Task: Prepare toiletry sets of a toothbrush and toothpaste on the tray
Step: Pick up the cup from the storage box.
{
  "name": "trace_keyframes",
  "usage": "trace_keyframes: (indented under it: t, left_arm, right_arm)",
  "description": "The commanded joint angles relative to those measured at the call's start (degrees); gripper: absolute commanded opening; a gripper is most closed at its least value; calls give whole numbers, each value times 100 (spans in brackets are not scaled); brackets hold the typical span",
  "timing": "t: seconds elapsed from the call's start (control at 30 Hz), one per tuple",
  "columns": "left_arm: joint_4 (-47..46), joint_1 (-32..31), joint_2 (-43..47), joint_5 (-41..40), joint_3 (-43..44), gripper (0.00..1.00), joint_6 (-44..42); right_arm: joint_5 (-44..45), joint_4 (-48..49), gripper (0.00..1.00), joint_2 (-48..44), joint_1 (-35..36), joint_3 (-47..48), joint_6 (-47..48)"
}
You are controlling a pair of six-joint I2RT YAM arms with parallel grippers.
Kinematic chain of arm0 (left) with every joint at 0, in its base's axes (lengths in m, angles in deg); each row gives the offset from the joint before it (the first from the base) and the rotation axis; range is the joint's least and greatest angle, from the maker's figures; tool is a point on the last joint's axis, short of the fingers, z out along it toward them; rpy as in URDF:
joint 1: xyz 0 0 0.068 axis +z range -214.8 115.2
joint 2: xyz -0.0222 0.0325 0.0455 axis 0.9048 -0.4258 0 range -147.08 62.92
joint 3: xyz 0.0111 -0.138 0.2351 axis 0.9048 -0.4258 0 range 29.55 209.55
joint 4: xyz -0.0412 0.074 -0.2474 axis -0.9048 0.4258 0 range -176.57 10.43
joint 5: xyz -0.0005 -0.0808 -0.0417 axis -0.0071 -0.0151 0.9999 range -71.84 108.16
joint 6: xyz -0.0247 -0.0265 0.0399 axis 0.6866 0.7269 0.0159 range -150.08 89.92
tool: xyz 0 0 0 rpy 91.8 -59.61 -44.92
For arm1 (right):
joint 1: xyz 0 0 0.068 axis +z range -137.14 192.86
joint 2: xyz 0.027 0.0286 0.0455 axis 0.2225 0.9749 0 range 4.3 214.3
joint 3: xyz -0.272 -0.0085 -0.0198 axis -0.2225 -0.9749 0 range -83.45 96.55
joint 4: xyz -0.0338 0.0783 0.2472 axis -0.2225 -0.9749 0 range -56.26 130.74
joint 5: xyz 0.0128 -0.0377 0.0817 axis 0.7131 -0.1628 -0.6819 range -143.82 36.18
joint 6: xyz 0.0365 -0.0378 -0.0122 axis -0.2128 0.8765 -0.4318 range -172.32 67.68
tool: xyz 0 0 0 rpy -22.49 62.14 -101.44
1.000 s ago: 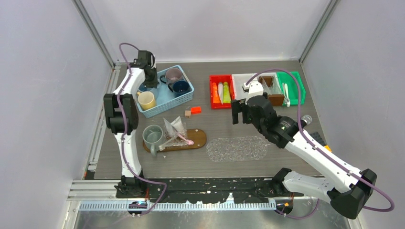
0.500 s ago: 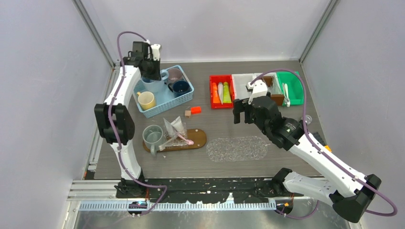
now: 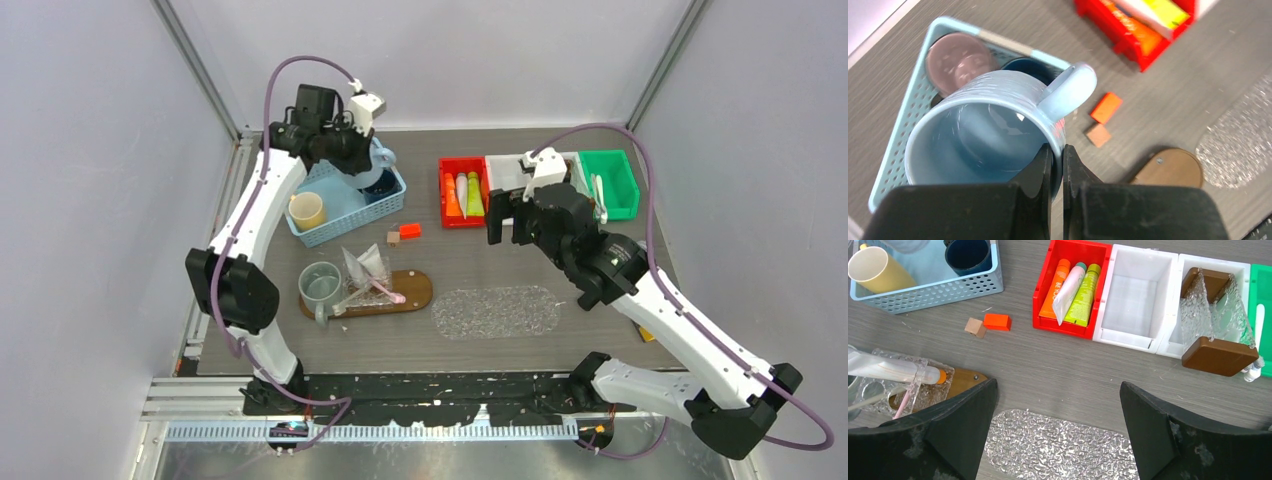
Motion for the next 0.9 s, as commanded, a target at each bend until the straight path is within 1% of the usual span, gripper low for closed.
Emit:
trace_keyframes:
  t: [0.0, 0.1, 0.27, 0.43, 0.53, 0.7, 0.87]
  left_arm:
    - [-370, -351, 863, 992, -98, 0, -679]
    - [-470, -646, 1104, 1249, -309, 0, -917]
    - [-496, -1275, 1335, 1505, -547, 0, -1443]
    - [-401, -2040, 1329, 1512, -684, 0, -1987]
    - [-376, -2399, 1293, 1484, -789, 0, -2204]
    - [-317, -2854, 1202, 1398, -871, 0, -2507]
    - [-217, -3188, 1141, 1341, -863, 0, -2667]
  right_arm:
    - [5, -357, 99, 82, -157, 550, -72]
    - [-14, -586, 100, 106, -332, 747, -141]
    - [-121, -1132, 100, 371, -786, 1372, -422]
    - [-719, -1585, 100, 641, -1048, 1873, -586]
    - [-791, -1926, 99, 938, -1076, 2336, -608]
    - [-1115, -2510, 93, 1449, -1125, 2922, -609]
    - [-1581, -2596, 86, 1666, -1133, 3081, -583]
